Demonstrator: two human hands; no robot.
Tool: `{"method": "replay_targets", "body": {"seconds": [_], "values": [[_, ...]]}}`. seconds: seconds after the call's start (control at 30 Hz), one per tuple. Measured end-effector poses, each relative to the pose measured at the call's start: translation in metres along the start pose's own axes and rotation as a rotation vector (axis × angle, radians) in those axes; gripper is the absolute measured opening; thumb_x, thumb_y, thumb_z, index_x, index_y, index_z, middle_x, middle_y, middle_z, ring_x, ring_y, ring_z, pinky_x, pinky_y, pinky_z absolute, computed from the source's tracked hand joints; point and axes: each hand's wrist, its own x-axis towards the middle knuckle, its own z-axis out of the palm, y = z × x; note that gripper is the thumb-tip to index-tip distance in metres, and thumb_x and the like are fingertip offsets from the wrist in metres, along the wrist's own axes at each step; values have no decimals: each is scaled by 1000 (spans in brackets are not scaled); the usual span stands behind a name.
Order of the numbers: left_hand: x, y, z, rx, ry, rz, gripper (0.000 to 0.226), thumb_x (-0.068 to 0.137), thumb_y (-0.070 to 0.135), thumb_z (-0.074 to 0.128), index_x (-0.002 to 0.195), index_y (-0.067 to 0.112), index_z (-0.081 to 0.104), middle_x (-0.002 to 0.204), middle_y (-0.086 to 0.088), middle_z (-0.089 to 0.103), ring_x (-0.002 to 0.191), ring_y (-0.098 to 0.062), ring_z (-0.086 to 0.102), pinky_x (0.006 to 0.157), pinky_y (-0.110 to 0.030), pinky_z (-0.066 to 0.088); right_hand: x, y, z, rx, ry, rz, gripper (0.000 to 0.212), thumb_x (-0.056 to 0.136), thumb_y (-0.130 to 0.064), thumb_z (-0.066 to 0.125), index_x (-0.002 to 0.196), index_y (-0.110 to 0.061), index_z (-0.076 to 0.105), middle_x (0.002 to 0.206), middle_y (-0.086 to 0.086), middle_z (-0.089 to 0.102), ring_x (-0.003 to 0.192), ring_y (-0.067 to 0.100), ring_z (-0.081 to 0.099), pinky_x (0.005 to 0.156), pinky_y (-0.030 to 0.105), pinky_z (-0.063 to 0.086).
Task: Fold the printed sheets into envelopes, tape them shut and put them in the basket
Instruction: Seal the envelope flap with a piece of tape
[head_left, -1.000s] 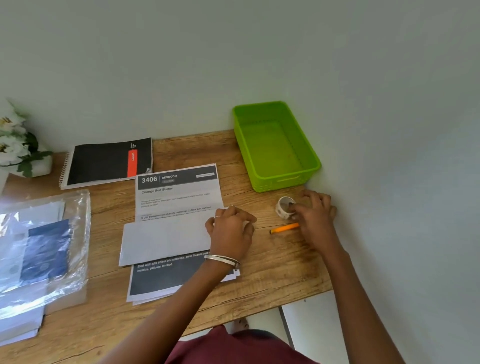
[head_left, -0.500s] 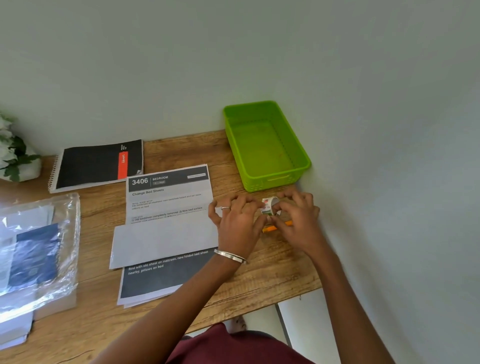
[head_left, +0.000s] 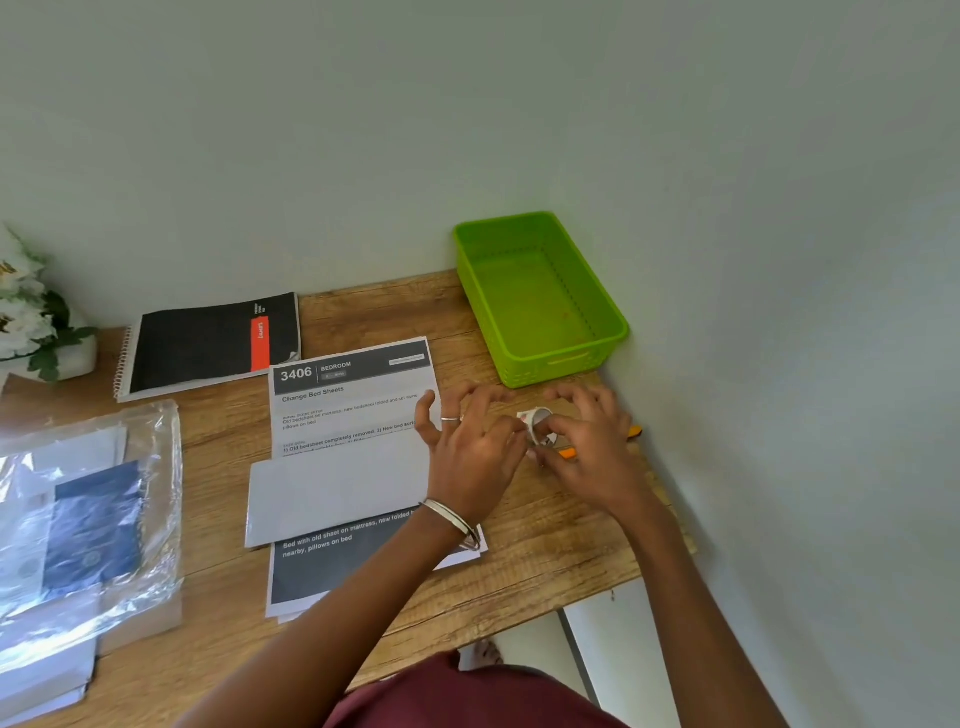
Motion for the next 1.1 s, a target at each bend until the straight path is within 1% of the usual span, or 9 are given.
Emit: {"method": "replay_targets", "body": {"seconds": [0.07,0.17,0.3,0.4,0.57,0.73,0.9,1.0,1.1], "values": [[1,-1,-1,-54,-23,-43,11,79,30,65,70,25,67,97,11,64,112,-18,45,99,-50,22,0,-1,0,-5,-5,10,24,74,-43,65,88,-25,70,126,-1,52,117,19,29,82,36,20],[4,-1,-4,-234,-113,-215,10,75,33,63,73,25,67,86,14,64,107,-15,44,88,-34,20,-1,-2,-1,13,11,36,18,74,-40,69,87,-27,69,123,-7,52,119,17,30,82,33,15],[8,-6,-6,-498,-231,-517,8,78,32,65,73,26,68,75,20,58,93,-14,53,82,-35,35,-2,2,-6,55,23,99,15,75,-33,76,88,-28,70,121,-12,52,119,14,30,84,29,13],[5,-13,-6,-593,-241,-583,8,80,22,68,72,24,68,72,13,64,74,-3,57,74,-31,46,0,6,-10,50,23,119,16,74,-34,76,89,-30,71,119,-13,52,118,14,32,82,28,12],[6,-17,-10,-671,-222,-677,9,80,16,67,71,16,69,71,8,68,66,3,58,62,-9,42,8,17,-14,-76,2,199,18,77,-34,74,94,-25,70,121,-8,53,119,19,32,78,30,13],[6,-23,-16,-749,-224,-787,12,80,13,66,70,17,71,70,-1,71,68,-23,63,64,-32,49,18,23,-5,-259,-24,340,23,82,-30,68,104,-23,68,123,-1,52,119,25,32,88,41,24],[3,-28,-27,-858,-201,-882,11,83,10,63,75,12,70,72,-4,71,59,0,58,62,-24,45,19,23,6,-364,-36,379,21,84,-26,65,105,-23,67,123,2,52,118,26,33,90,44,26],[2,-31,-35,-909,-195,-916,13,86,12,61,79,5,70,74,-5,72,64,-8,58,63,-27,47,18,22,12,-367,-38,402,20,84,-24,64,104,-23,67,124,4,50,118,28,33,91,45,26],[0,-33,-44,-957,-197,-910,11,87,13,60,81,9,69,72,0,71,66,-9,58,63,-26,48,15,17,15,-357,62,405,14,82,-23,65,96,-21,69,124,7,50,115,29,33,89,46,29]]}}
